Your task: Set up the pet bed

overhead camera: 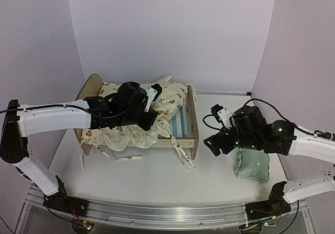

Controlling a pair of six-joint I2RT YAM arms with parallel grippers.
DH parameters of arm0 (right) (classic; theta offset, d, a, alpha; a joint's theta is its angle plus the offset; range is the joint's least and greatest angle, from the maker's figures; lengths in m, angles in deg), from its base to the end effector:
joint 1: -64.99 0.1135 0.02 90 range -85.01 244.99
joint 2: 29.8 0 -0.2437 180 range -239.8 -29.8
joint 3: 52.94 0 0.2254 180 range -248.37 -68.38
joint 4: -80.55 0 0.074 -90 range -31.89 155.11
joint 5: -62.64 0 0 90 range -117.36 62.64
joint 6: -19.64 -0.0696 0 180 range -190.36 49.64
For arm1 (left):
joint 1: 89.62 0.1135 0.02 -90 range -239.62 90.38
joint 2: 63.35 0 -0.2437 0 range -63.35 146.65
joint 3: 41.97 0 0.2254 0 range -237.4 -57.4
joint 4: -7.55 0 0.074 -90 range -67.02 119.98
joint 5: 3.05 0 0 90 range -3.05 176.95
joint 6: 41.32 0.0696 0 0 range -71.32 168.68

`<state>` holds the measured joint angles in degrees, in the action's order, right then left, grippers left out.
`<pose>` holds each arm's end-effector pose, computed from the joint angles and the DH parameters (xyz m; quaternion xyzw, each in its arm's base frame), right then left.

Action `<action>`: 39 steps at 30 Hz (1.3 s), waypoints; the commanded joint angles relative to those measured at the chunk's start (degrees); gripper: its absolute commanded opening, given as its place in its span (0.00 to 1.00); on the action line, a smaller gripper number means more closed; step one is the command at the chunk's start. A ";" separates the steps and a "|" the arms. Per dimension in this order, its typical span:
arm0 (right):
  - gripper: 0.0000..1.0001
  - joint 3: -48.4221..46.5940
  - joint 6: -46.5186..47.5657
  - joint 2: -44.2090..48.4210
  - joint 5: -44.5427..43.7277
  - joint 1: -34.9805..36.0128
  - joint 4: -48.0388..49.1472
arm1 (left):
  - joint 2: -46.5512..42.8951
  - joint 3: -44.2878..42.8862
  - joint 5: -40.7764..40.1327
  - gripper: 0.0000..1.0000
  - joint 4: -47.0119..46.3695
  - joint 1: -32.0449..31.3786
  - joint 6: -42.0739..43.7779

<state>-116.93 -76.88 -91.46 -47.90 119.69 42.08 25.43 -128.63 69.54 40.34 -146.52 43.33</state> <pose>0.1597 0.1833 0.2551 -0.2844 0.8338 0.0901 0.4645 0.2114 -0.2862 0.2685 0.3181 0.8197 -0.1214 0.4607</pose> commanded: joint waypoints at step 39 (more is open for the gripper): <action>0.37 -20.06 10.90 -30.80 23.27 0.11 9.27 | -10.17 7.56 0.36 0.00 -5.76 2.41 -3.26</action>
<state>-133.46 -66.57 -119.40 -24.08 119.69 47.27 18.25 -121.74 70.86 35.85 -144.90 41.07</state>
